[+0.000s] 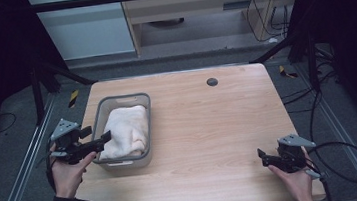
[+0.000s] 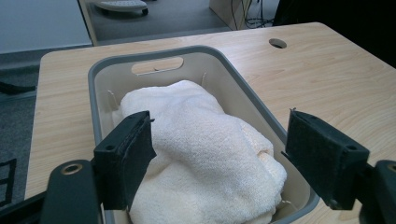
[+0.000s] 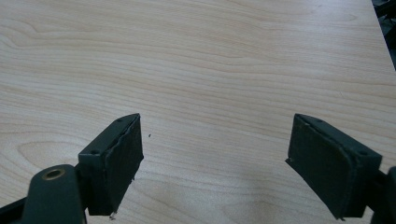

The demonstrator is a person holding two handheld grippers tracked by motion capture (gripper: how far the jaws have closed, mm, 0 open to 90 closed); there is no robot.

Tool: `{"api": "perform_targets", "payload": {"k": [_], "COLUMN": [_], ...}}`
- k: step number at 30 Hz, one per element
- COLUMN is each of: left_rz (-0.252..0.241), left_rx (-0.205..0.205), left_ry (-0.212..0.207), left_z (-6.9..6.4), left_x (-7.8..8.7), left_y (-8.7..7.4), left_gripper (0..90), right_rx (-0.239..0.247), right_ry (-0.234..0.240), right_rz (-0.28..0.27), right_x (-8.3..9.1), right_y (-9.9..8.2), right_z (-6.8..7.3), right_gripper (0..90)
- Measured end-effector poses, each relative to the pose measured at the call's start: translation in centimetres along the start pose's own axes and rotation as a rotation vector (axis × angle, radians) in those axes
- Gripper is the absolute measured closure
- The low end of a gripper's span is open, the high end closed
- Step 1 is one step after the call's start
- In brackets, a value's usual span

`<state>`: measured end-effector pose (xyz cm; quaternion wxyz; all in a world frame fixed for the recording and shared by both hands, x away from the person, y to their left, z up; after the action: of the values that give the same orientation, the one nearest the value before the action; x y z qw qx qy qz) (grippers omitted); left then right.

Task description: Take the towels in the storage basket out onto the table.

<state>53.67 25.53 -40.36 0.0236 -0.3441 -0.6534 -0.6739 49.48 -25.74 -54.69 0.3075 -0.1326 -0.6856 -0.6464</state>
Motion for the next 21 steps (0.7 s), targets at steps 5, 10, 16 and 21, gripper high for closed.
{"api": "perform_targets", "payload": {"k": [5,10,16,21], "left_rz": [0.031,0.058,0.101,0.145], "left_rx": [-0.012,-0.023,-0.034,-0.045], "left_ry": [-0.003,-0.003,-0.006,0.001], "left_z": [-0.2,-0.4,-0.6,-0.6], "left_x": [-0.7,-1.6,-2.8,-3.7], "left_y": [0.3,0.4,0.4,0.3], "left_gripper": [22.6,22.3,21.3,20.2], "right_rx": [-0.003,-0.004,-0.005,-0.007], "right_ry": [0.000,0.000,0.001,0.005], "right_rz": [0.000,0.002,0.006,0.011], "right_x": [0.0,0.0,-0.1,-0.1], "right_y": [0.0,0.0,0.0,-0.1], "right_z": [0.0,0.0,0.0,0.0], "right_gripper": [17.5,17.3,16.9,16.4]}}
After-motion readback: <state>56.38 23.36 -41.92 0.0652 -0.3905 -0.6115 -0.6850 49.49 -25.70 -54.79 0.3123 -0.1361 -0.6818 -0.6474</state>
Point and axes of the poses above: each handheld gripper's, and its own axes: x roughly backward along the jaws, y roughly out of its top, z roughly to its left, the point moved 10 cm from there along -x, roughly forward along the jaws, and after that the axes turned 1 degree about -z, right-handed, at the moved point
